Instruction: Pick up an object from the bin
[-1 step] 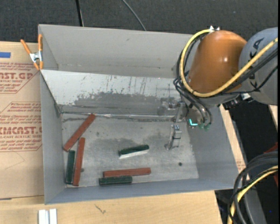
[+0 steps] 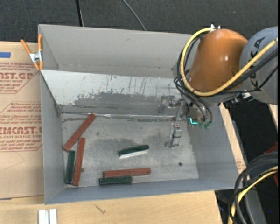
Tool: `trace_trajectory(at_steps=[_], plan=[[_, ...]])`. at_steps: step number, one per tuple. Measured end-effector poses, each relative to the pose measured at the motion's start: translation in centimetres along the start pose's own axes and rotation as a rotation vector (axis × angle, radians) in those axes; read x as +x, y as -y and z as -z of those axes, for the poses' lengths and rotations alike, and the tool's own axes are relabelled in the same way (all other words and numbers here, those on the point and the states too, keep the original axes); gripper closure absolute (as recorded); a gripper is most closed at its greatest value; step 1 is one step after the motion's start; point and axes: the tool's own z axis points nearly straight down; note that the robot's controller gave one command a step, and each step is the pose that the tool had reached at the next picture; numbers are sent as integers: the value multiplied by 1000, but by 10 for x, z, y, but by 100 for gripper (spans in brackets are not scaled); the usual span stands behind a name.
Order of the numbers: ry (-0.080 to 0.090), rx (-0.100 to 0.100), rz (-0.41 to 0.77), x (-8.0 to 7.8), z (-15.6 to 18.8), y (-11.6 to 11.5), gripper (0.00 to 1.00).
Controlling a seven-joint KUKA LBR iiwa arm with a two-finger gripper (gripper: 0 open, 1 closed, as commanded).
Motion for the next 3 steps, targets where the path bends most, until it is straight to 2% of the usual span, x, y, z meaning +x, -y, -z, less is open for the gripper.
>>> trace_trajectory(at_steps=[1,2,3], plan=[[8,1,52,-2,-32,-5,0],[2,2,153,2,-86,-21,0],[0,-1,457,-16,-153,-24,100]])
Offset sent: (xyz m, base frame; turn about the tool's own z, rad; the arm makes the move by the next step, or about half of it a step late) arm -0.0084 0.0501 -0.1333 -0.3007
